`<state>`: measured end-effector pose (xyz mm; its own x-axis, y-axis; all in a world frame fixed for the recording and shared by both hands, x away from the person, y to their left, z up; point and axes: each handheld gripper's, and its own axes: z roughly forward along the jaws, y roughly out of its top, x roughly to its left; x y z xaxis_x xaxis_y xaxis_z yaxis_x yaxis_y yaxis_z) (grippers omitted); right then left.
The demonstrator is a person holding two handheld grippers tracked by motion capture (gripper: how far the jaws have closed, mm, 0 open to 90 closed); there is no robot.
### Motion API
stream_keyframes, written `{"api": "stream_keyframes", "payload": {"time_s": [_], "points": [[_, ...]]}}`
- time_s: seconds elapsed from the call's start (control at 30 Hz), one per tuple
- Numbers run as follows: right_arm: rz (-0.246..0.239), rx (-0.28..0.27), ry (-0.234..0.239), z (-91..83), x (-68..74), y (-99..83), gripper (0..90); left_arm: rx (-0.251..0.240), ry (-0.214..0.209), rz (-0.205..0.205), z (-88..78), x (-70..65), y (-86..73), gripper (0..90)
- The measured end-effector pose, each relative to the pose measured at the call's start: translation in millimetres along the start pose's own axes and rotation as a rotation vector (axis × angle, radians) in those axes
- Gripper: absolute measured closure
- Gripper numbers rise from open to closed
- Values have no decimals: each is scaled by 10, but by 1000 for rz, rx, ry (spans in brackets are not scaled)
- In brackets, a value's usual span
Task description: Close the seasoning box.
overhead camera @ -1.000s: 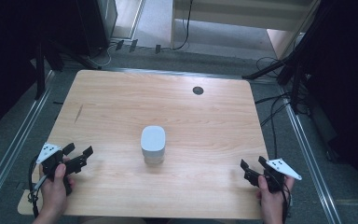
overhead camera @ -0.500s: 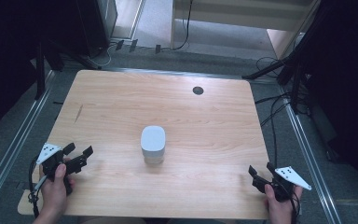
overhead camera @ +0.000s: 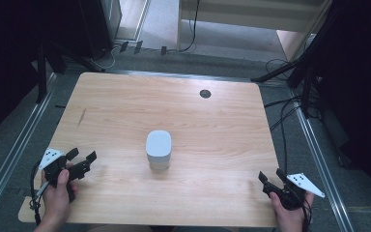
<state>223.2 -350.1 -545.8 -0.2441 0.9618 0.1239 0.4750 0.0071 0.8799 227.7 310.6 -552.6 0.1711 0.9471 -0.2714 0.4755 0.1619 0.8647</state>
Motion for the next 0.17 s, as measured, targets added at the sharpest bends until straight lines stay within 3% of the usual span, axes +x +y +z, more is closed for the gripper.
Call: {"api": "stream_keyframes", "payload": {"time_s": [0.17], "points": [[-23,4,-19,1,29,-1,286,5,-3,-14,7,8,2,231]]}}
